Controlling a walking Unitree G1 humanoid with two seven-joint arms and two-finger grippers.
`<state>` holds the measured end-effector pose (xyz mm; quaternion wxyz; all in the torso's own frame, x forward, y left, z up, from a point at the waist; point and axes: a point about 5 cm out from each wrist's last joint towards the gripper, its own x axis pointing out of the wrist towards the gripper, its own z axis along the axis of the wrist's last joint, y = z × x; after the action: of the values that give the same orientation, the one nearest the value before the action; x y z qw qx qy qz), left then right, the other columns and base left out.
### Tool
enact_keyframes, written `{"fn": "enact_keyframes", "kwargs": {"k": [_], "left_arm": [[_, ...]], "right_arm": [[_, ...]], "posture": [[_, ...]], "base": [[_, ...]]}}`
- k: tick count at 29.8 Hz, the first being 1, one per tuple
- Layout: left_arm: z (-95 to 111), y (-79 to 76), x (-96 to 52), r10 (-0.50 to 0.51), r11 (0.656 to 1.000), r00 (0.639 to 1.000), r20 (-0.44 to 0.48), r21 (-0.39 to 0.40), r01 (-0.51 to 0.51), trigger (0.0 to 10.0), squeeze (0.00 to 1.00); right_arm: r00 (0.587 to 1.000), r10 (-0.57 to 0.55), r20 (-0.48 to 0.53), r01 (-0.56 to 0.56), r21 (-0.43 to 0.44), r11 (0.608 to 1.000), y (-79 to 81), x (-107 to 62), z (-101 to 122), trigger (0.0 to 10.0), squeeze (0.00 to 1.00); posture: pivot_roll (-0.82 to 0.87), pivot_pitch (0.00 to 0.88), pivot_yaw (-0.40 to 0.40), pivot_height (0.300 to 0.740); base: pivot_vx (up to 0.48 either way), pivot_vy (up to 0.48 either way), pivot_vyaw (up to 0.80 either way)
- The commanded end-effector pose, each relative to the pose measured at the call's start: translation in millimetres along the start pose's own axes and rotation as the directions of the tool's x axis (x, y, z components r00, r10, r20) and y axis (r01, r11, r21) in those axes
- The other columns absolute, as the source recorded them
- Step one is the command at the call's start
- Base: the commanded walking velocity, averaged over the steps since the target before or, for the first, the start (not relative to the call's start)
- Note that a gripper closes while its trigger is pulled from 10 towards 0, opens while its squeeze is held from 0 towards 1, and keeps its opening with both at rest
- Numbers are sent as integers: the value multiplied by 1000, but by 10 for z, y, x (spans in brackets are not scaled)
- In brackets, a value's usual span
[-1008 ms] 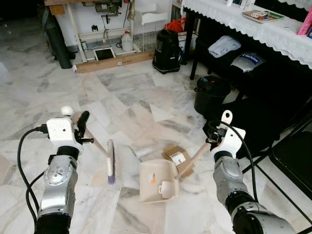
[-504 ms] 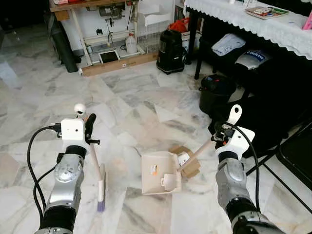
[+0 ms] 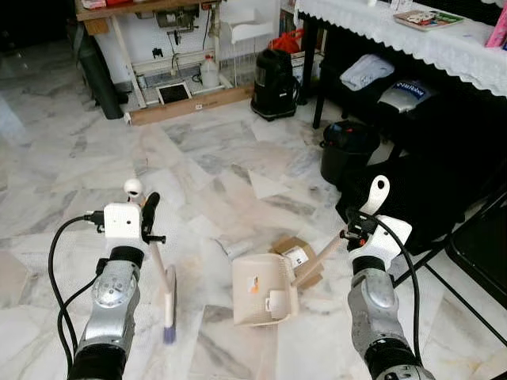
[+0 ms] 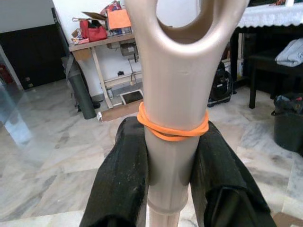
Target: Sweep floor
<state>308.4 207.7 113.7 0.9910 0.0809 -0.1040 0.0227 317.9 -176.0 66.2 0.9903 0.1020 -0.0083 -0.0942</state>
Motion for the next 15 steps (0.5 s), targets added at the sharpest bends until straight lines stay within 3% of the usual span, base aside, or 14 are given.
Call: {"fn": "enact_keyframes", "kwargs": {"k": [1, 15], "left_arm": [[82, 3, 3, -10, 999, 999, 52, 40, 8, 10000, 0], [106, -167, -6, 5, 1000, 998, 56, 20, -6, 10000, 0]], "right_arm": [[998, 38, 59, -38, 3, 999, 102, 26, 120, 10000, 0], [996, 54, 78, -55, 4, 999, 156, 46, 237, 10000, 0]], "posture": [[14, 0, 56, 740], [21, 0, 21, 740]], "base": [[0, 0, 500], [0, 0, 623]]}}
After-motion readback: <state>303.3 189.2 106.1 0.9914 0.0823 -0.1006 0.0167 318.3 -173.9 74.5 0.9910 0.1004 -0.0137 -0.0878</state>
